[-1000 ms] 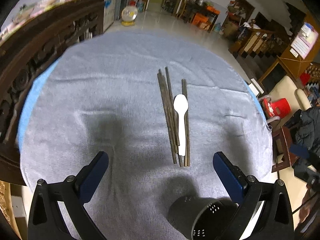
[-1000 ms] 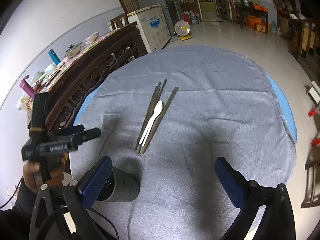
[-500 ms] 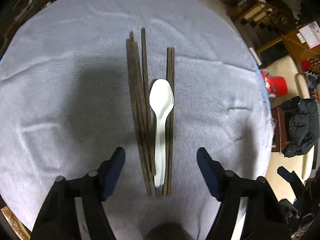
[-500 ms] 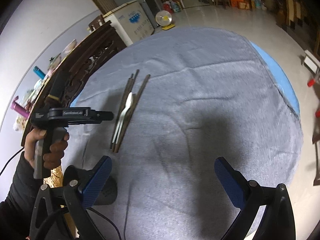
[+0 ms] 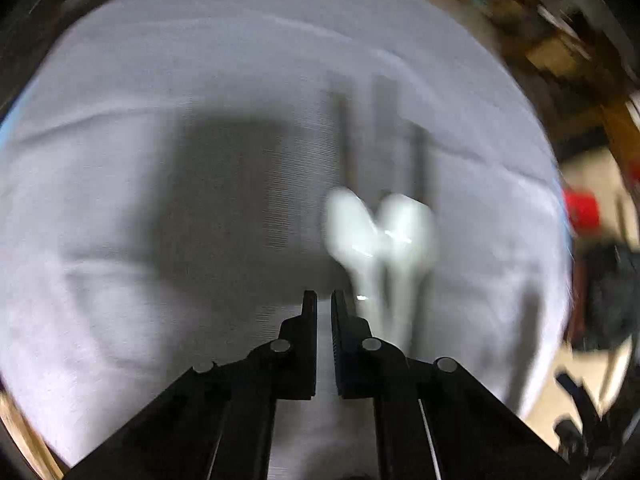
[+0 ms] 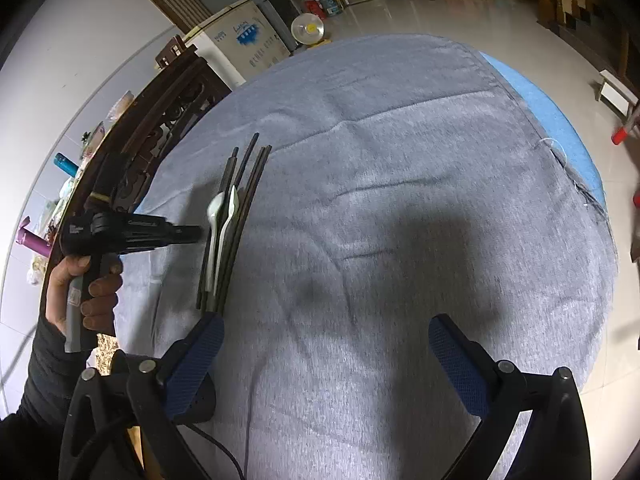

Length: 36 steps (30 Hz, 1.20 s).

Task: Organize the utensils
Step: 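Lower the left gripper onto a white plastic spoon, close and lift it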

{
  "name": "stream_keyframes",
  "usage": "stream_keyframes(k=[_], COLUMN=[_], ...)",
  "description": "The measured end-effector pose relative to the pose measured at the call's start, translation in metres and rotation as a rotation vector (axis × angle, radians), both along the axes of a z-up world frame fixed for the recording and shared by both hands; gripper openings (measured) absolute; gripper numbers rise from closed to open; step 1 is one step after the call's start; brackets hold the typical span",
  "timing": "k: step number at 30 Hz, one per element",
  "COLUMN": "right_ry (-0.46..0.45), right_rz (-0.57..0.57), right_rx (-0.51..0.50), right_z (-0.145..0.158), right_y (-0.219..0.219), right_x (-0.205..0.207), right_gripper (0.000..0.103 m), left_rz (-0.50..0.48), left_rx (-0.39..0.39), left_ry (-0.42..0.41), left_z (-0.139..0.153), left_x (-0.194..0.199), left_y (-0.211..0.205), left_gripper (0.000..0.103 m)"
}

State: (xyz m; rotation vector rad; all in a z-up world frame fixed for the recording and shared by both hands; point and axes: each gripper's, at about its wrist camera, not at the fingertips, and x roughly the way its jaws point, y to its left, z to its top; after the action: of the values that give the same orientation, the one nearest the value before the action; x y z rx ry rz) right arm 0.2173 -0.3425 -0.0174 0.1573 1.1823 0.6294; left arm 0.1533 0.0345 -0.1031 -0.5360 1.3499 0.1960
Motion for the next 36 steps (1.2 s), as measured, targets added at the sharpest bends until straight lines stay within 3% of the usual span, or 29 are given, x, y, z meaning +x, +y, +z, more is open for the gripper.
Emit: stream_keyframes(k=[2, 4, 5, 6, 8, 11, 15, 16, 17, 20, 31, 36], right_ry=[0.009, 0.005, 0.004, 0.002, -0.001, 0.002, 0.007, 0.011, 0.013, 0.028, 0.036, 0.037], right_rz=[0.005, 0.013, 0.021, 0.031, 0.048, 0.047, 0.059, 0.061, 0.061, 0.052, 0.025, 0.027], right_rx=[-0.003, -0.002, -0.003, -0.002, 0.0, -0.005, -0.009, -0.013, -0.017, -0.024, -0.021, -0.019], right_z=[-0.001, 0.0, 0.001, 0.003, 0.005, 0.007, 0.007, 0.005, 0.004, -0.002, -0.003, -0.004], right_y=[0.004, 0.012, 0.017, 0.021, 0.032, 0.044, 0.053, 0.054, 0.054, 0.051, 0.04, 0.04], right_x=[0.003, 0.007, 0.008, 0.01, 0.015, 0.024, 0.024, 0.024, 0.024, 0.025, 0.026, 0.023], right_gripper=[0.103, 0.103, 0.103, 0.103, 0.103, 0.103, 0.103, 0.103, 0.103, 0.103, 0.103, 0.103], left_rz=[0.044, 0.012, -0.005, -0.03, -0.066, -0.063, 0.019, 0.035, 0.046, 0.082, 0.125, 0.155], left_rx=[-0.006, -0.048, -0.061, -0.069, -0.056, -0.101, -0.146, -0.159, -0.171, -0.185, -0.268, -0.26], left_ry=[-0.004, -0.019, -0.03, -0.04, -0.062, -0.05, 0.004, 0.017, 0.033, 0.057, 0.089, 0.109], left_z=[0.0, 0.003, 0.006, 0.011, 0.019, 0.016, -0.002, -0.007, -0.009, -0.01, -0.014, -0.009], left_x=[-0.007, -0.008, -0.008, -0.005, 0.001, 0.013, 0.026, 0.027, 0.027, 0.029, 0.033, 0.033], left_y=[0.014, 0.014, 0.011, 0.006, -0.006, -0.014, -0.008, -0.008, -0.007, -0.003, 0.03, 0.023], left_gripper=[0.007, 0.008, 0.017, 0.039, 0.067, 0.067, 0.064, 0.059, 0.045, 0.027, 0.03, 0.032])
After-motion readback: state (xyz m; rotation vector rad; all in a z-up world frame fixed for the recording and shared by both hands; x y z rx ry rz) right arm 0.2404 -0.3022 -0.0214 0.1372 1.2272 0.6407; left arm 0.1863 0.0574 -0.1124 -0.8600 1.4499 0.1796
